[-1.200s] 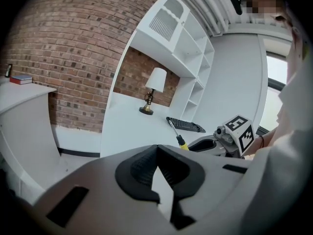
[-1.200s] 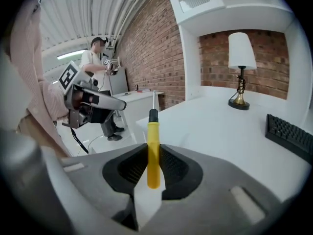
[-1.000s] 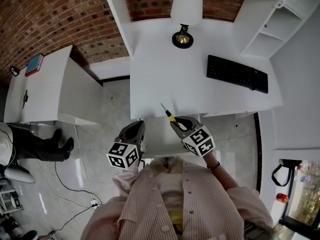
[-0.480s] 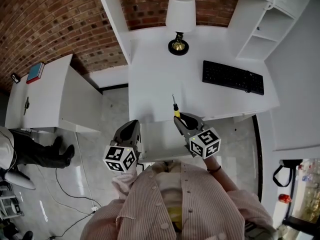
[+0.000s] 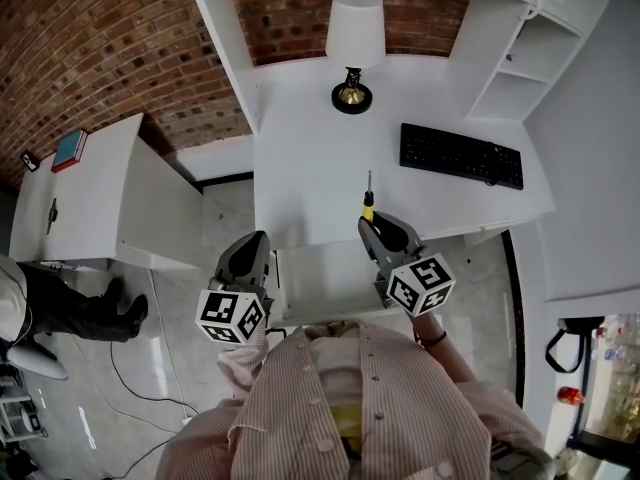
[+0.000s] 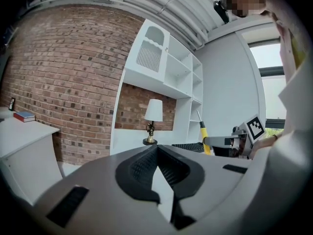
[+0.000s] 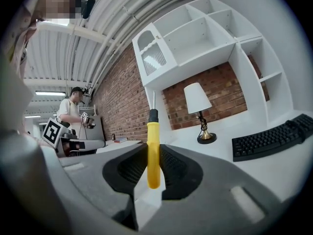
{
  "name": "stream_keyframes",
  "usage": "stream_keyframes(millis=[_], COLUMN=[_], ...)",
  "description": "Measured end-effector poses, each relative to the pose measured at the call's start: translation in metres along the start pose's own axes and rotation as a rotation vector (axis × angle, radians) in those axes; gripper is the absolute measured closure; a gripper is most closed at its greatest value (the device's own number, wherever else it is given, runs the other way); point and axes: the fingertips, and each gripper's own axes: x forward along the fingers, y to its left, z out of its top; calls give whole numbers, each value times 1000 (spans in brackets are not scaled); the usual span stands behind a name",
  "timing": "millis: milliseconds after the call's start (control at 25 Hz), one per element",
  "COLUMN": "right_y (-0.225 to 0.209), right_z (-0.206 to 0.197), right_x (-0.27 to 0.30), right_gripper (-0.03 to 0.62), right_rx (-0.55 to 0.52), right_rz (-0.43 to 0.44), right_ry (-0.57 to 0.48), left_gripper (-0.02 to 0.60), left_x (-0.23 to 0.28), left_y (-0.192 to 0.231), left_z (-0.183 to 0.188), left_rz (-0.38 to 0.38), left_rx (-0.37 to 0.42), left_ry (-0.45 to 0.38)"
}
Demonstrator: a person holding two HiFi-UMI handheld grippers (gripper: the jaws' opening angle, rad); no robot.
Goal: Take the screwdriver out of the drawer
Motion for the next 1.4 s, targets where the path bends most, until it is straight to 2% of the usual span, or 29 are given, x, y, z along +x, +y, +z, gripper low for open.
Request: stream_keyframes(millis=[560,1400], right_y=[-16,-26], right_z=[41,36], right_x=[-16,-26], right_gripper=[516,516], right_rx=[-20,-29], right_rz=[-73,-133], right_ry=[-105,-90], left_gripper=[583,583], left_x=[-12,-15], left_y=[17,15], left_z=[31,27], left_rz=[64,68], left_rx=[41,36], left_ry=[-73,-69])
